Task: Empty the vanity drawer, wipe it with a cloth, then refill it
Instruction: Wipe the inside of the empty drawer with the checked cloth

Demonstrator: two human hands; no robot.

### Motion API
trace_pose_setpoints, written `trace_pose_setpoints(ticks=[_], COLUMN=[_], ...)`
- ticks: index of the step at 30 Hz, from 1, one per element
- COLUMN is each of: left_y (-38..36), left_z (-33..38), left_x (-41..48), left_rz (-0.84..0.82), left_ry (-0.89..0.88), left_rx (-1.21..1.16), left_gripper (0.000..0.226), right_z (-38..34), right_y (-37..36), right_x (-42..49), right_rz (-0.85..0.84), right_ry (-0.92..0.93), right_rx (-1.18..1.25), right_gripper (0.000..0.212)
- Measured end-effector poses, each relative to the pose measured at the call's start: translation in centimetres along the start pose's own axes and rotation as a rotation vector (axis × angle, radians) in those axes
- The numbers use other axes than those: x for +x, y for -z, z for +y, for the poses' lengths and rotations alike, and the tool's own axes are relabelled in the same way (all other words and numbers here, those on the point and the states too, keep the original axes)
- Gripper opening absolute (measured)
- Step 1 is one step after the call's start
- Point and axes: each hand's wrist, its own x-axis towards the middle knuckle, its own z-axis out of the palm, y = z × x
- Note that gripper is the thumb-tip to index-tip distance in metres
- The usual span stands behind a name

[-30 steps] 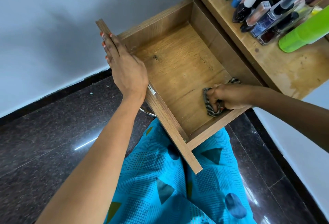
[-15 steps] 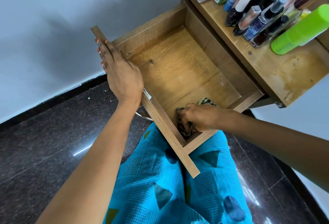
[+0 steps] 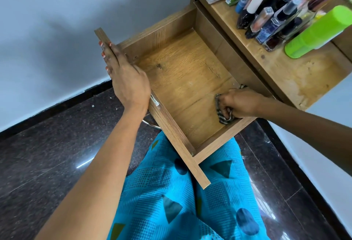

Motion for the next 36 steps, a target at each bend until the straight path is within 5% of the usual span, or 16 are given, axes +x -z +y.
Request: trace_pose_setpoints(ticks=[8, 14, 26, 36], left_y=[-0.1, -0.2, 0.0, -0.1], left_z=[-0.1, 0.0, 0.1, 0.0], left_x=[0.1, 0.1, 0.1, 0.0], left_rz=[0.002, -0.001, -0.005, 0.003], left_ry=[0.004, 0.011, 0.019, 0.008], left_rx=[-0.012, -0.020, -0.002, -0.002], left_gripper=[0.051, 0.051, 0.052, 0.051], right_z=[-7.1, -6.4, -1.5, -4.9], right_y=[-2.2, -1.6, 4.5, -0.8], right_x=[0.4, 0.9, 9.3, 2.8], right_rz=[0.151, 0.179, 0.564, 0.307], right_ry=[0.243, 0.257, -0.056, 0.066], right_rx=[0.202, 0.166, 0.429, 0.216], right_gripper=[0.040, 0.044, 0.032, 0.053])
